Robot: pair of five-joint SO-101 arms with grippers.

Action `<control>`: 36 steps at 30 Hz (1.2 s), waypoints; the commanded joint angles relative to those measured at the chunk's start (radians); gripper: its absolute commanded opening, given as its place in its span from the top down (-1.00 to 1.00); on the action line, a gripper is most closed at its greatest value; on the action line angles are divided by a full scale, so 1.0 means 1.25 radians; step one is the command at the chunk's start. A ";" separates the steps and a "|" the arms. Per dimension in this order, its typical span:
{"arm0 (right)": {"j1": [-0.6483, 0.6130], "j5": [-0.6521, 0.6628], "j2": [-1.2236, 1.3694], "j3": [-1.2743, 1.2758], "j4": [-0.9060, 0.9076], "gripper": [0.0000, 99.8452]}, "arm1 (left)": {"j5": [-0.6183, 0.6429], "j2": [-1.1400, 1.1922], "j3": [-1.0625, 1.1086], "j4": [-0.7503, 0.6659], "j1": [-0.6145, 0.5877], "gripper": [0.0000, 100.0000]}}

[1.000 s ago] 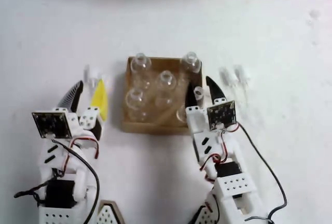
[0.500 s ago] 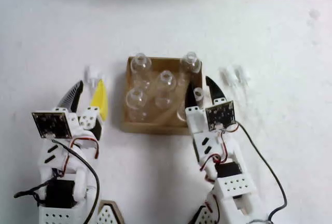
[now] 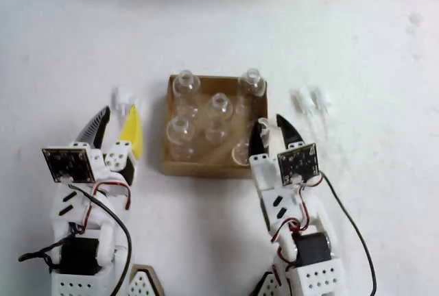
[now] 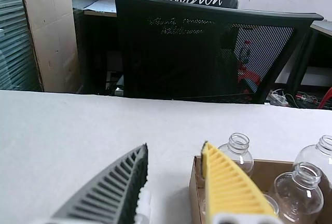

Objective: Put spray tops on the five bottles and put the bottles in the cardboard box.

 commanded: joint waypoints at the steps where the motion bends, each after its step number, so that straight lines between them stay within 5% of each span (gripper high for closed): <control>1: -0.001 0.014 0.008 -0.005 -0.012 0.72 | 0.009 -0.008 0.001 -0.017 0.007 0.68; 8: 0.002 0.012 0.009 -0.004 -0.020 0.47 | 0.009 -0.008 0.001 -0.016 0.007 0.68; 25: -0.002 0.014 -0.024 -0.025 0.050 0.48 | 0.009 -0.008 0.001 -0.020 0.007 0.68; 36: -0.030 0.075 -0.024 -0.125 0.234 0.48 | 0.009 -0.008 0.001 -0.021 0.007 0.68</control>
